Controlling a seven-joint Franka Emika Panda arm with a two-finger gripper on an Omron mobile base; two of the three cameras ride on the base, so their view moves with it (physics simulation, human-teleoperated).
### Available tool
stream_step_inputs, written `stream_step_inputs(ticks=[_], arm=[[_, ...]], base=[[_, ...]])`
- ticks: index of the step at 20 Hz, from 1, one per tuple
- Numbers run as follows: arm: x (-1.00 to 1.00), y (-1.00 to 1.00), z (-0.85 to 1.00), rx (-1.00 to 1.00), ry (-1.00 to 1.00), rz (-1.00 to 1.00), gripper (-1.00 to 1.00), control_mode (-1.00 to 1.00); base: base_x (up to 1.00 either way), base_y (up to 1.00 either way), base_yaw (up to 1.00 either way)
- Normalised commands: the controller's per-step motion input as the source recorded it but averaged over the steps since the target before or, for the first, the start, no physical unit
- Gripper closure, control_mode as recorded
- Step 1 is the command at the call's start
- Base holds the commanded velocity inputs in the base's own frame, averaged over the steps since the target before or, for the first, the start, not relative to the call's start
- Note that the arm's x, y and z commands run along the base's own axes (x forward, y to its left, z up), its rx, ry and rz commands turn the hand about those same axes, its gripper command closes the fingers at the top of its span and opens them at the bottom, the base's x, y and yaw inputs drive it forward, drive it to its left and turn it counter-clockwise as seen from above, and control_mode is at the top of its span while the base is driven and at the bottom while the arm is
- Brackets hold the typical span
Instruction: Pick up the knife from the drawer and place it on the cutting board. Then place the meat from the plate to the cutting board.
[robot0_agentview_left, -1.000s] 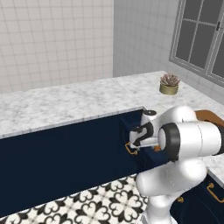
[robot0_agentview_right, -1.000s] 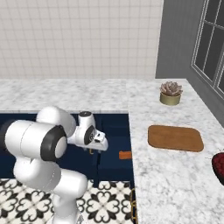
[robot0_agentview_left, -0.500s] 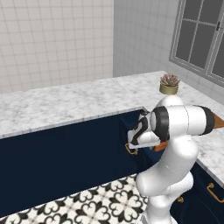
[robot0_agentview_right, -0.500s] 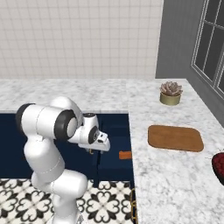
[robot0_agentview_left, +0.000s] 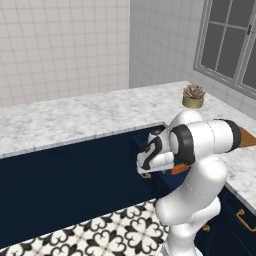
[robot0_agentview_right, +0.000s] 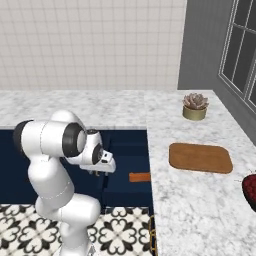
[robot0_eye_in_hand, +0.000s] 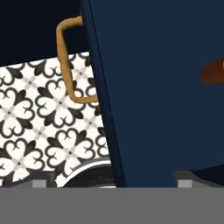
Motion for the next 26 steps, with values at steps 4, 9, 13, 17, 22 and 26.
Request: stream_step_inputs(ticks=[4,9,13,17,22,26], arm=[[0.0,1.0,0.0,0.0,0.01,0.0,-1.0,-1.0],[0.0,1.0,0.0,0.02,0.0,0.0,-1.0,-1.0],[0.0,1.0,0.05,0.04,0.0,0.0,-1.0,-1.0],[-0.01,1.0,0.28,0.03,0.0,0.0,-1.0,-1.0],[-0.11,0.38,0.95,0.03,-0.12,-0.13,-1.0,-1.0],[-0.27,-0.88,1.0,0.14,-0.01,-0.32,-1.0,-1.0]], base=[[0.0,0.0,0.0],[0.0,0.0,0.0],[0.0,0.0,0.0],[0.0,0.0,0.0],[0.0,0.0,0.0],[0.0,0.0,0.0]])
